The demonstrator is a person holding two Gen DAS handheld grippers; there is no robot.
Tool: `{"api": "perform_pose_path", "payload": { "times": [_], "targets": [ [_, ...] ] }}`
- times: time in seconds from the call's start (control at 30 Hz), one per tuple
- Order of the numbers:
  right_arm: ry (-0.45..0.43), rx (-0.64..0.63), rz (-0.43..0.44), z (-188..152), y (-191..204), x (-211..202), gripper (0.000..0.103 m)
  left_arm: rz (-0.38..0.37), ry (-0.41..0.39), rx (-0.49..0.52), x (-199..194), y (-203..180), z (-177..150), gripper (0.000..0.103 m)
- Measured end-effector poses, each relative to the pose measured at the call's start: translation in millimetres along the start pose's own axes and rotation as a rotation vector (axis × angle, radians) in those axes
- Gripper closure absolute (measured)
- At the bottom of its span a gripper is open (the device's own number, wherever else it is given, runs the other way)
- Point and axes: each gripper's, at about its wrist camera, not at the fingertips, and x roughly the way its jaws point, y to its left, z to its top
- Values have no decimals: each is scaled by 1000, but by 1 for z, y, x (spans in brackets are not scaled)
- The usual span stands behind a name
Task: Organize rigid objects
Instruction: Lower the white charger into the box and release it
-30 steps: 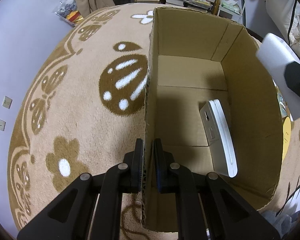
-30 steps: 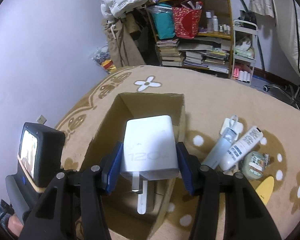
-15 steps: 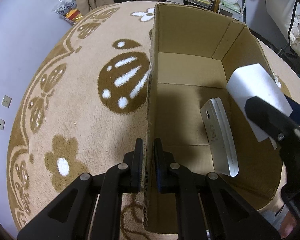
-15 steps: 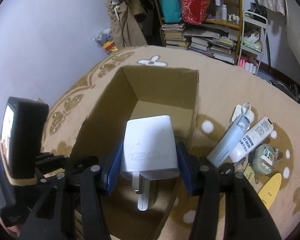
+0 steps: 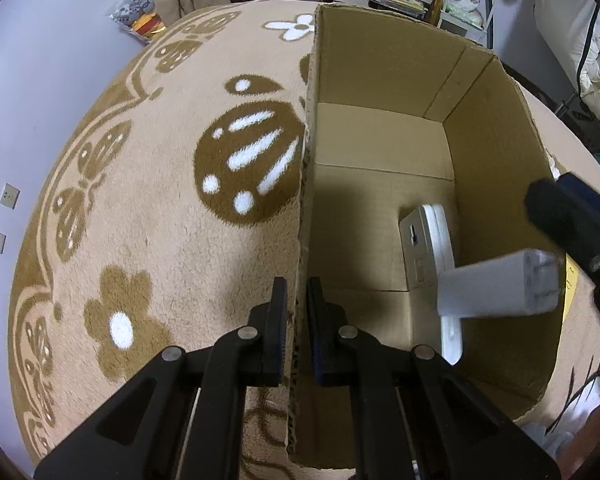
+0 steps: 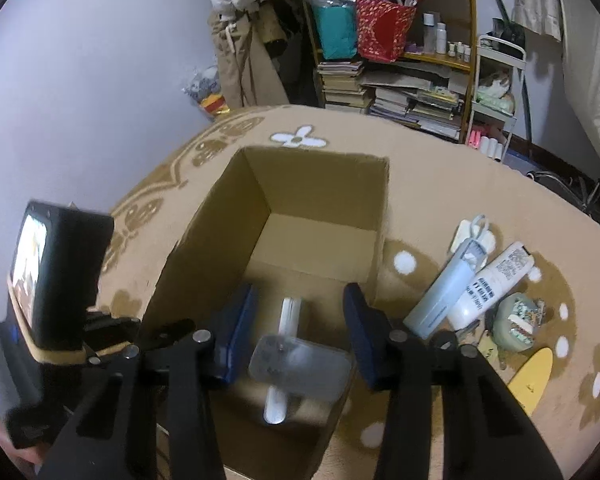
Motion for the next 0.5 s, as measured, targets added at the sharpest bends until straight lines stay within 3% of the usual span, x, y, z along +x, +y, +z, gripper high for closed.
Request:
{"api": "perform_pose_path", "payload": {
  "times": [0.2,0.27,0.33,0.5],
  "targets": [
    [-47,36,-7,5,-14,-20,54,0,-5,-1,-2,0,0,95],
    [-70,43,-19,6,-19,-28,46,1,-7,-1,-2,-1,0,95],
    [-89,47,-43,6,-24,-34,30,4,-9,-1,-3,0,0,95],
    [-103,85,-86,4,-44,-40,22,7,-8,3,-3,-1,0,94]
  ]
}}
